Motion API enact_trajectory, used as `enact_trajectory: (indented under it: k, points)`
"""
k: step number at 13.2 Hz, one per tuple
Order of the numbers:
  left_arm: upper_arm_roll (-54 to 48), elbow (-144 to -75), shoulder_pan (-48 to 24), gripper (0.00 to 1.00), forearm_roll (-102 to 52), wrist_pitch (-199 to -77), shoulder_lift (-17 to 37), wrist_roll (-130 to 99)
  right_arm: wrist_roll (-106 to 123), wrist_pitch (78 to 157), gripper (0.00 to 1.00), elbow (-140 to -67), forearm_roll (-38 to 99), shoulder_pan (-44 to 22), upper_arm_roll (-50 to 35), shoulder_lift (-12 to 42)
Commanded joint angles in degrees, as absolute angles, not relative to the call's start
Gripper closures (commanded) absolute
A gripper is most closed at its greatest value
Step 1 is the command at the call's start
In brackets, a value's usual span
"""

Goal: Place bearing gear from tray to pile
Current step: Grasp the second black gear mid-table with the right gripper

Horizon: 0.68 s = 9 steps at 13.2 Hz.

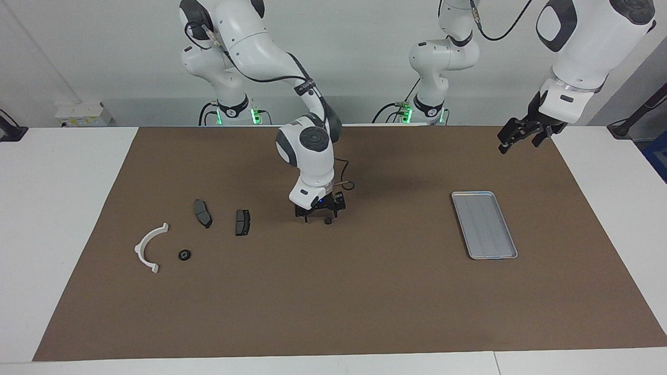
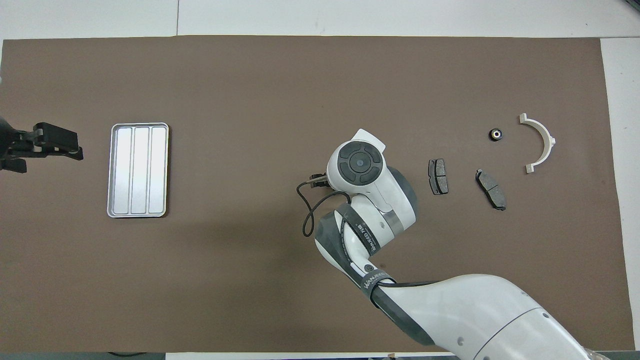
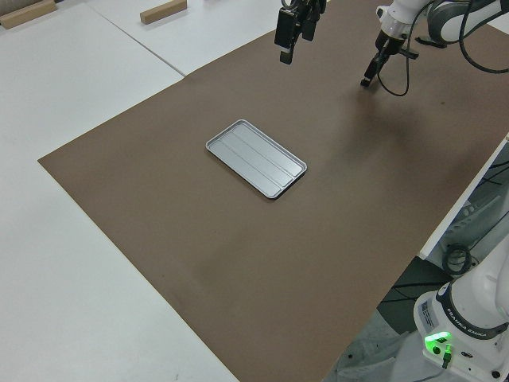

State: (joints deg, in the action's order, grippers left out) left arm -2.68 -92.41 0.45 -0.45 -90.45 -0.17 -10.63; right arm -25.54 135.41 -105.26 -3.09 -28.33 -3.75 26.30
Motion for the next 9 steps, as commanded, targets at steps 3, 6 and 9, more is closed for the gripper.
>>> enact_trajectory:
  k: [3, 6, 9]
  points:
    - [-2.5, -95.0, 0.4, 0.0, -1.1, -91.4, -2.3, -10.3, -25.8, 139.4, 0.03, -106.0, -2.1, -28.3, -4.0, 27.9]
    - [-2.5, -95.3, 0.4, 0.0, -1.1, -91.5, -2.4, -10.2, -27.9, 138.6, 0.61, -105.6, -2.1, -29.1, -4.0, 27.9]
    - [-2.5, -95.3, 0.4, 0.0, -1.1, -91.5, -2.4, -10.2, -29.7, 135.6, 1.0, -103.5, -2.1, -30.2, -4.1, 27.9]
